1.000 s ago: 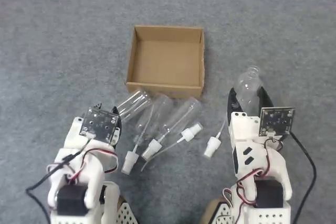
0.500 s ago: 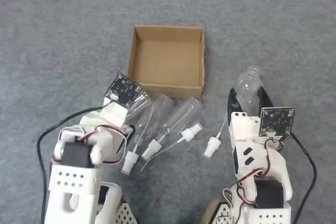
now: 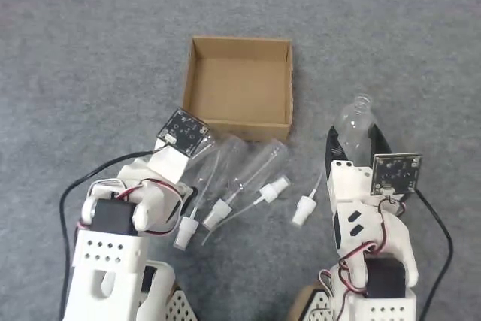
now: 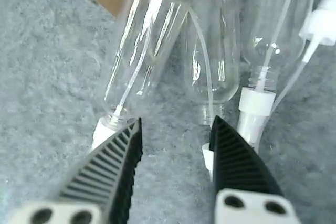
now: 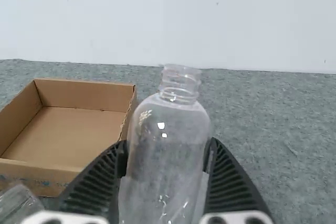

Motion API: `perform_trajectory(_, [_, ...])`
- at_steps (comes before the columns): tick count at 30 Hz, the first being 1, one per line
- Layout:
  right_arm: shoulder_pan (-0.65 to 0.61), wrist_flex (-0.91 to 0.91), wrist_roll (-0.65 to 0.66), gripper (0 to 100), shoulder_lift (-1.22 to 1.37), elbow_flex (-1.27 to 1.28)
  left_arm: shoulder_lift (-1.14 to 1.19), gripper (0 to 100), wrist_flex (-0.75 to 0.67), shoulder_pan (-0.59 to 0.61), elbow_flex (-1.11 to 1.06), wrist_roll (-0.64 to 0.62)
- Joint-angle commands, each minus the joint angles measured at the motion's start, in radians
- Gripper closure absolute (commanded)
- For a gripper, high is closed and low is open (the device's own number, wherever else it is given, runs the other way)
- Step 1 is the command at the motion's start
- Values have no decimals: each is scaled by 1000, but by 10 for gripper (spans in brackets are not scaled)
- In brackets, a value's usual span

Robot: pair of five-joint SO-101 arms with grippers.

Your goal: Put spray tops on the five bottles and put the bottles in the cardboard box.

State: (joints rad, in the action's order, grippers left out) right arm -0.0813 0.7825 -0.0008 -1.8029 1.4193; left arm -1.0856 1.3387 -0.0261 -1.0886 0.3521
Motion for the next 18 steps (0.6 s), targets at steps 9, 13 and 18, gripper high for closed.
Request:
perform_trajectory(9, [53,-28,-8,974,-8,-6,14,806,0,-245,-24,38])
perform_trajectory(13, [61,-28,-8,974,-8,-6,109,806,-15,-273,-18,38])
perform_trajectory(18, [61,-30,-8,974,-8,-6,347,806,-35,-311,47,34])
